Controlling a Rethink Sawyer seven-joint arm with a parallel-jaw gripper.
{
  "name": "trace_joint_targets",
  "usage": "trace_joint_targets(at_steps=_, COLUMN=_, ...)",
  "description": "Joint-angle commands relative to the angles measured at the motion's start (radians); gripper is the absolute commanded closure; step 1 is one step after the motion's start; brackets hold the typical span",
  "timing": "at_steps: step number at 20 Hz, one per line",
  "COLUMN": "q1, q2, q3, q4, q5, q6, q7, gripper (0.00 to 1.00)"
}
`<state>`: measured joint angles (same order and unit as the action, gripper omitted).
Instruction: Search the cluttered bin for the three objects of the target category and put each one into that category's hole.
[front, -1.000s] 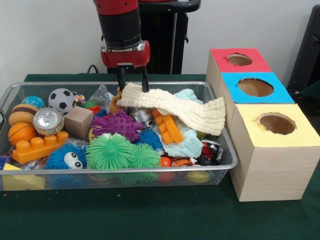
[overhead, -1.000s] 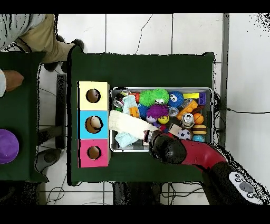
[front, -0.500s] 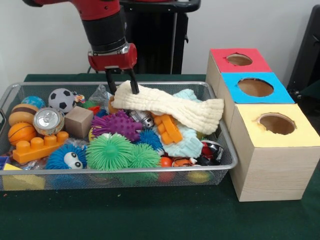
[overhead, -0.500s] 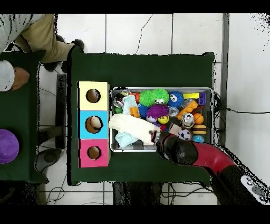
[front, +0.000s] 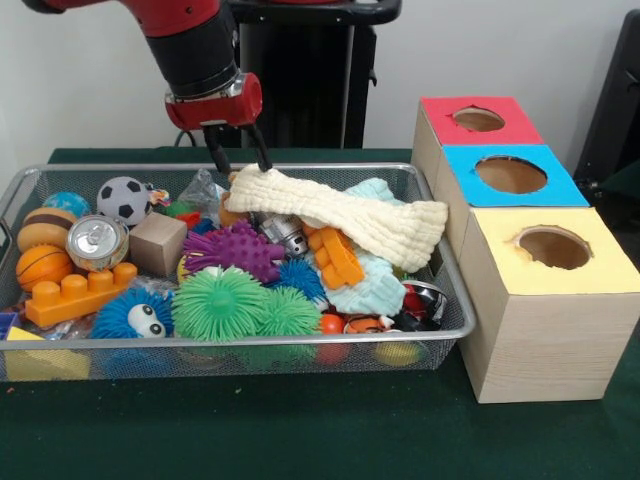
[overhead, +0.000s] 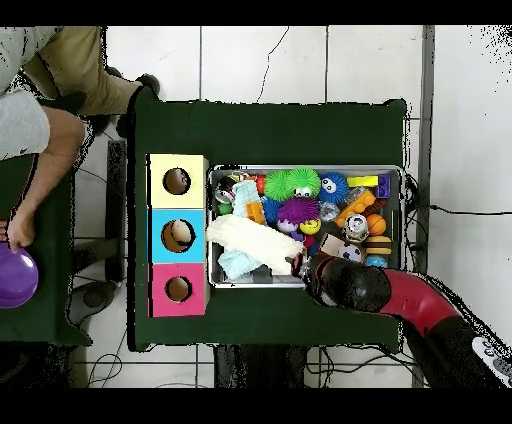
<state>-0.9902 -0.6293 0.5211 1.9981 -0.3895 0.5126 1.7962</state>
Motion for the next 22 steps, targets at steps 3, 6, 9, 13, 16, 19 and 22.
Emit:
trace_joint_targets(at_steps=3, q1=-0.042, q2=0.060, q3=0.119, q4=-0.127, q5=-0.060, q6=0.153, q7=-0.242, gripper=0.00)
trace_joint_targets(at_steps=6, q1=-0.056, q2=0.065, q3=0.132, q4=-0.129, q5=-0.066, q6=0.167, q7=-0.246, gripper=0.00)
trace_joint_targets(at_steps=9, q1=-0.065, q2=0.069, q3=0.142, q4=-0.136, q5=-0.067, q6=0.186, q7=-0.251, gripper=0.00)
trace_joint_targets(at_steps=13, q1=-0.061, q2=0.061, q3=0.156, q4=-0.182, q5=-0.082, q6=0.238, q7=-0.284, gripper=0.00)
trace_joint_targets(at_steps=16, q1=-0.037, q2=0.020, q3=0.168, q4=-0.232, q5=-0.142, q6=0.285, q7=-0.350, gripper=0.00)
trace_joint_targets(at_steps=19, q1=-0.028, q2=-0.006, q3=0.171, q4=-0.267, q5=-0.182, q6=0.320, q7=-0.377, gripper=0.00)
trace_joint_targets(at_steps=22, q1=-0.028, q2=-0.020, q3=0.180, q4=-0.300, q5=-0.213, q6=0.348, q7=-0.397, gripper=0.00)
